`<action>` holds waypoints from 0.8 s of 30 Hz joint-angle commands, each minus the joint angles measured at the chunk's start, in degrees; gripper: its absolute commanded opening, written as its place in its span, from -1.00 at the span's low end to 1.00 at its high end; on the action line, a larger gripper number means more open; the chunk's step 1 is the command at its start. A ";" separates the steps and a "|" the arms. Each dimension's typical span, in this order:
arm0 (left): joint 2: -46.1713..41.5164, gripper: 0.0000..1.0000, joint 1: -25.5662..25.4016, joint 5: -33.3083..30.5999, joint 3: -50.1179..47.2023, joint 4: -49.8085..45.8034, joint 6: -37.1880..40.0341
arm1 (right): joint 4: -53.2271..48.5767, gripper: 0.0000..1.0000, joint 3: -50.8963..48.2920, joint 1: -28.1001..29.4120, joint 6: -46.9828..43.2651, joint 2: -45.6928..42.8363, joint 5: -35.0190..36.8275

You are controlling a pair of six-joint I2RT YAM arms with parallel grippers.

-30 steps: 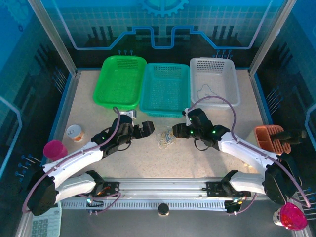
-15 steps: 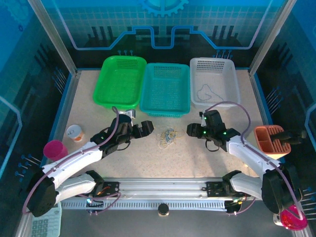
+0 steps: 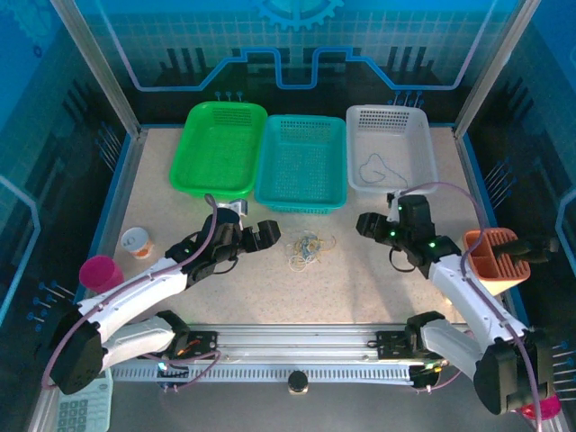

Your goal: Untangle the cables

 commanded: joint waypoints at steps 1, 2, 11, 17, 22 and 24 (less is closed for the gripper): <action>0.19 0.99 0.77 1.68 0.93 0.67 -0.19 | -3.27 0.19 5.04 -3.12 -1.24 -2.53 -1.97; 0.13 0.99 0.83 1.71 1.05 0.72 -0.17 | -3.80 0.19 5.96 -3.89 -1.50 -2.86 -2.23; -0.11 0.99 0.86 3.01 1.91 1.45 0.27 | -6.30 0.19 11.78 -7.47 -3.62 -1.75 -6.39; 0.43 0.99 0.95 3.40 1.82 2.26 -0.05 | -2.16 0.16 6.72 -5.10 -2.53 4.12 -11.20; 0.85 0.99 0.99 3.76 1.74 2.27 -0.18 | 0.99 0.07 2.83 3.19 -3.93 10.67 -4.79; 0.73 0.99 0.98 3.63 1.61 2.40 -0.30 | 1.67 0.00 2.35 6.26 -4.70 13.40 -1.72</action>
